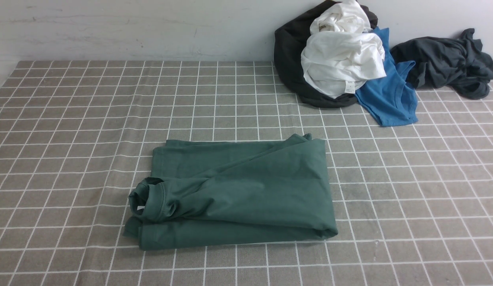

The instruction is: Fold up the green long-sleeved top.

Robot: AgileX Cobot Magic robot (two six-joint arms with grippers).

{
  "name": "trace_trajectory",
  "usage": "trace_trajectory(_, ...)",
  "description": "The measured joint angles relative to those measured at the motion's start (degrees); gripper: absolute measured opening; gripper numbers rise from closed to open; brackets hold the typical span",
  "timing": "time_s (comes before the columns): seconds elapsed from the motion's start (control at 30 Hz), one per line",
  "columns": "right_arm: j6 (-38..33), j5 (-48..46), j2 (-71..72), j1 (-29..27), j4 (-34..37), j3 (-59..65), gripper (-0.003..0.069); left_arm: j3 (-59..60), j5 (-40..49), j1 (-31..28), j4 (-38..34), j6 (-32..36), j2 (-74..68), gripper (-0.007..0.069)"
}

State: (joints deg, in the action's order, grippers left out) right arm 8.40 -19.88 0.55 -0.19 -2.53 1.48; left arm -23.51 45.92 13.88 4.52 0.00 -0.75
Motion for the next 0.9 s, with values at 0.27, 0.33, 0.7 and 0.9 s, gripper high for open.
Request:
trace_trajectory(0.27,0.0,-0.01,0.0,0.0,0.0,0.0,-0.0014,4.39,-11.47,-5.94,-0.21,0.81,0.9,-0.0007)
trace_trajectory(0.33,0.0,-0.06,0.0,0.0,0.0,0.0,-0.0014,7.37,-15.95,-8.77,-1.32,2.44,1.34,-0.0007)
trace_trajectory(0.7,0.02,-0.06,0.0,0.0,0.0,0.0,-0.0014,24.68,-25.82,-18.85,-9.34,8.48,1.53,-0.0007)
trace_trajectory(0.9,0.02,-0.06,0.0,0.0,0.0,0.0,-0.0014,24.97,-26.12,-16.07,-7.79,4.81,1.53,-0.0007)
